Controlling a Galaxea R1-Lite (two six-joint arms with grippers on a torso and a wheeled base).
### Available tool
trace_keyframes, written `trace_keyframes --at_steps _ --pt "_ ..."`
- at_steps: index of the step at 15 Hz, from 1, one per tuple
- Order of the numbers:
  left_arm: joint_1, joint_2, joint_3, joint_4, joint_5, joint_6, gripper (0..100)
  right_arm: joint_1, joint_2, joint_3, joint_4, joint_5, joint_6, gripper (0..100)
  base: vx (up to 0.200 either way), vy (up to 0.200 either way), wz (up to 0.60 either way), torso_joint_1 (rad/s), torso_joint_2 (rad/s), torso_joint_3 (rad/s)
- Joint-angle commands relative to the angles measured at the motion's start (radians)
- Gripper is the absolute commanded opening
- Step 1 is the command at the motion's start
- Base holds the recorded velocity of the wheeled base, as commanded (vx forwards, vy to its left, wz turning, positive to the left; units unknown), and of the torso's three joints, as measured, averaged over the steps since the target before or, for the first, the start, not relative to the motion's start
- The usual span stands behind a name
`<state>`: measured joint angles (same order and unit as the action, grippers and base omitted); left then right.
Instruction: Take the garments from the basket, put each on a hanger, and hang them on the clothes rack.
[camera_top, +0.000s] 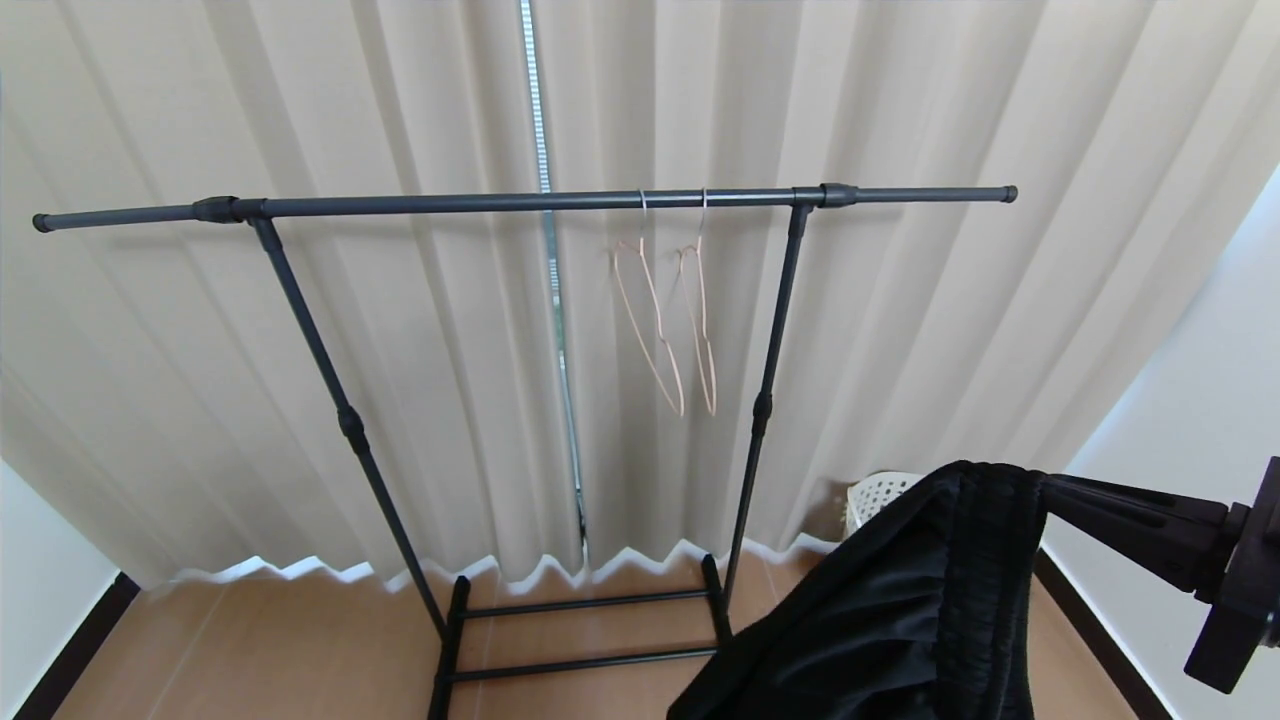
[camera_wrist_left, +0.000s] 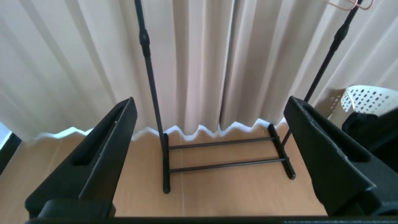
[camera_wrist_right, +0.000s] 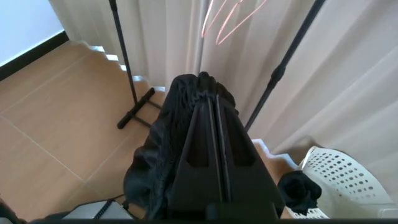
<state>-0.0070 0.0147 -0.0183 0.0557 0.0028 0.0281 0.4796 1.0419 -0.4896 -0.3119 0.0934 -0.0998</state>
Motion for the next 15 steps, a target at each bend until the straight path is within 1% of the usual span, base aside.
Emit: trace_keyframes --at_steps 1,2,3,5,6,7,8,9,10,12,13,14,15 --pt "-0.004 0.045 -0.002 0.001 0.000 0.006 100 0.008 0.015 0.002 -0.001 0.005 0.000 0 0.000 0.000 0.00 0.000 0.00 0.000" --pt "-0.005 0.067 0.000 0.001 0.000 0.004 100 0.040 0.064 -0.017 -0.010 0.006 0.000 0 0.000 0.000 0.00 0.000 0.00 0.000" --pt "-0.005 0.070 0.000 0.001 0.000 0.004 100 0.063 0.121 -0.060 -0.009 0.005 0.002 0 0.000 0.000 0.00 0.000 0.00 0.000" --pt "-0.005 0.125 0.000 0.001 0.000 0.006 100 0.128 0.300 -0.228 -0.006 0.002 0.000 0 0.000 0.000 0.00 0.000 0.00 0.000" --pt "-0.004 0.169 0.000 0.001 0.000 0.006 100 0.142 0.383 -0.327 -0.003 0.002 0.000 0 0.000 0.000 0.00 0.000 0.00 0.000" --pt "-0.002 0.209 0.000 0.001 0.002 0.009 100 0.152 0.454 -0.402 -0.004 0.002 0.000 0 0.000 0.000 0.00 0.000 0.00 0.000" --pt "-0.002 0.232 0.000 0.001 0.002 0.009 100 0.168 0.498 -0.435 -0.012 0.003 0.003 0 0.000 0.000 0.00 0.000 0.00 0.000" --pt "-0.002 0.271 -0.002 0.001 0.000 0.004 100 0.189 0.527 -0.437 -0.016 -0.001 0.015 0 0.000 0.000 0.00 0.000 0.00 0.000" --pt "-0.002 0.300 -0.002 0.001 0.002 0.003 100 0.192 0.547 -0.428 -0.018 -0.003 0.032 0 0.000 0.000 0.00 0.000 0.00 0.000" --pt "-0.001 0.340 -0.002 0.001 0.000 0.000 100 0.195 0.576 -0.389 -0.038 -0.009 0.121 0 0.000 0.000 0.00 0.000 0.00 0.000" --pt "-0.001 0.338 -0.003 0.001 0.000 0.000 100 0.197 0.583 -0.380 -0.081 -0.017 0.144 0 0.000 0.000 0.00 0.000 0.00 0.000" --pt "-0.001 0.346 -0.003 0.001 0.000 -0.007 100 0.197 0.603 -0.388 -0.104 -0.055 0.143 0 0.000 0.000 0.00 0.000 0.00 0.000" --pt "-0.001 0.353 -0.003 0.001 0.000 -0.011 100 0.203 0.609 -0.392 -0.105 -0.077 0.143 0 0.000 0.000 0.00 0.000 0.00 0.000"
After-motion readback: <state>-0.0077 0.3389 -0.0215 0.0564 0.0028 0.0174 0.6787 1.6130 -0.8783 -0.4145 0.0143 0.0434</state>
